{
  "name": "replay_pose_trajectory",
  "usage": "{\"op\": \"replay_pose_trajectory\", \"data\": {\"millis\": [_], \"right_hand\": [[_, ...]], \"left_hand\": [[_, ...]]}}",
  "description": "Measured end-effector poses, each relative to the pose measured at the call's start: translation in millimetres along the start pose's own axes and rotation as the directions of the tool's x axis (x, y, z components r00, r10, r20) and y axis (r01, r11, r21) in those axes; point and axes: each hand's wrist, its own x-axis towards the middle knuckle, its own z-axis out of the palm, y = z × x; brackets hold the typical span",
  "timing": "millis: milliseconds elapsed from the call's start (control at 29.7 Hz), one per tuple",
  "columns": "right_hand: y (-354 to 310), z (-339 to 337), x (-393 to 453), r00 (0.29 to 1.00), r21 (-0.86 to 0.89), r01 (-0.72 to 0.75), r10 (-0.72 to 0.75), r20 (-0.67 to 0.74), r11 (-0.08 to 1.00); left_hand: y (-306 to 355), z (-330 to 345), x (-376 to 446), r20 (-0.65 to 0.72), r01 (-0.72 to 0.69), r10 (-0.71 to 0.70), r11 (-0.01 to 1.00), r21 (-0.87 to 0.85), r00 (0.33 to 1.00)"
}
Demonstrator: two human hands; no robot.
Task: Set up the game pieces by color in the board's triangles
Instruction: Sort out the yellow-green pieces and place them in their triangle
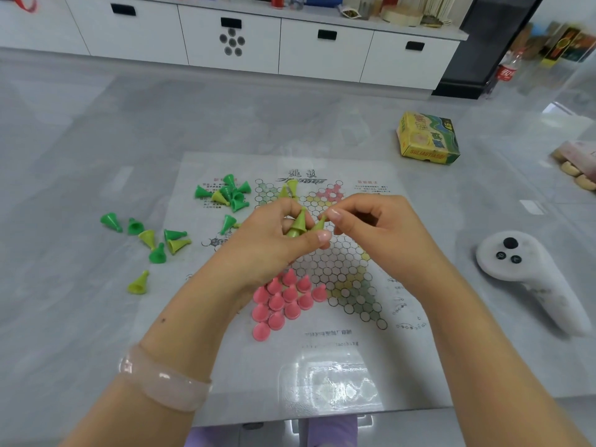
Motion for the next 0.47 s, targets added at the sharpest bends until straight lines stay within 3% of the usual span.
{"op": "replay_pose_trajectory", "data": {"millis": [303,471], "right_hand": [[-3.9,-1.8,-1.7,1.0,0.032,0.004,-0.003,-0.005,0.999],[5.5,-25.4,-2.2,0.972,0.023,-0.076,0.079,-0.22,0.997]], "left_hand": [[-0.2,0.7,0.4,-0.001,0.005,-0.005,1.0,0.019,1.0],[0.3,-0.4,2.0,-0.087,0.027,-0.031,0.999,-0.042,0.996]]}}
